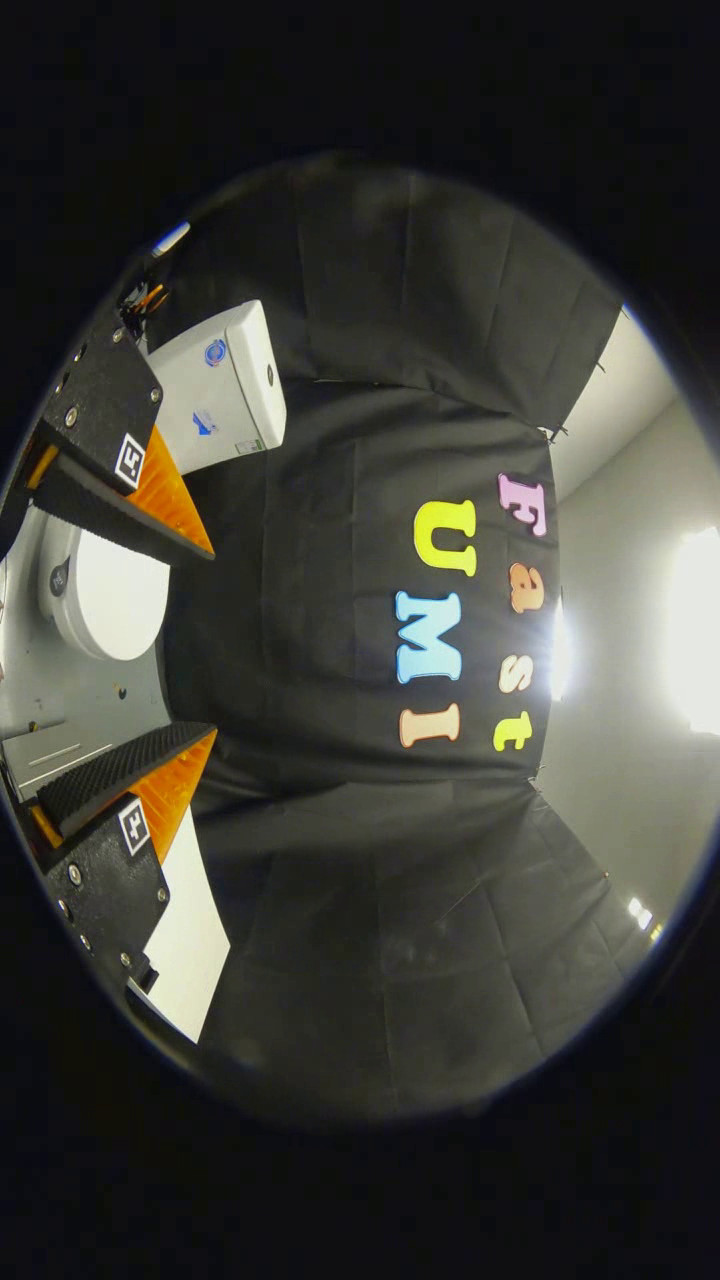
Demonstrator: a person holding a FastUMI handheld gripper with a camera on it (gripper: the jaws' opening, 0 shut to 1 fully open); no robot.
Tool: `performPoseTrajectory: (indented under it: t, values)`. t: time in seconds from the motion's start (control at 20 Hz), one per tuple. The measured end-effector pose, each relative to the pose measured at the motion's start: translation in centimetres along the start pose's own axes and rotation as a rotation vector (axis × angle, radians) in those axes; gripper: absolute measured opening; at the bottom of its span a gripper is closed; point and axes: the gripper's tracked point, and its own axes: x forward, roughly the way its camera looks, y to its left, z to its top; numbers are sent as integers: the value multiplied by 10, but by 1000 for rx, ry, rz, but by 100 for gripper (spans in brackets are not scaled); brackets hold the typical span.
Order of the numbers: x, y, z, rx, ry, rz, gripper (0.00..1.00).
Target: Open the toilet lid.
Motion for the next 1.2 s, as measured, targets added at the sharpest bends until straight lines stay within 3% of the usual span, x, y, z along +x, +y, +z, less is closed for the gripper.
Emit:
performPoseTrajectory:
  t: [0.5, 0.7, 1.0, 1.2]
  values:
    - [23, -10, -66, 49, 92, -25, 96]
    - [32, -1, -96, 158, 133, 5, 96]
    - [48, -2, -151, 176, 230, -10, 96]
    - [57, 9, -182, 294, 279, 3, 96]
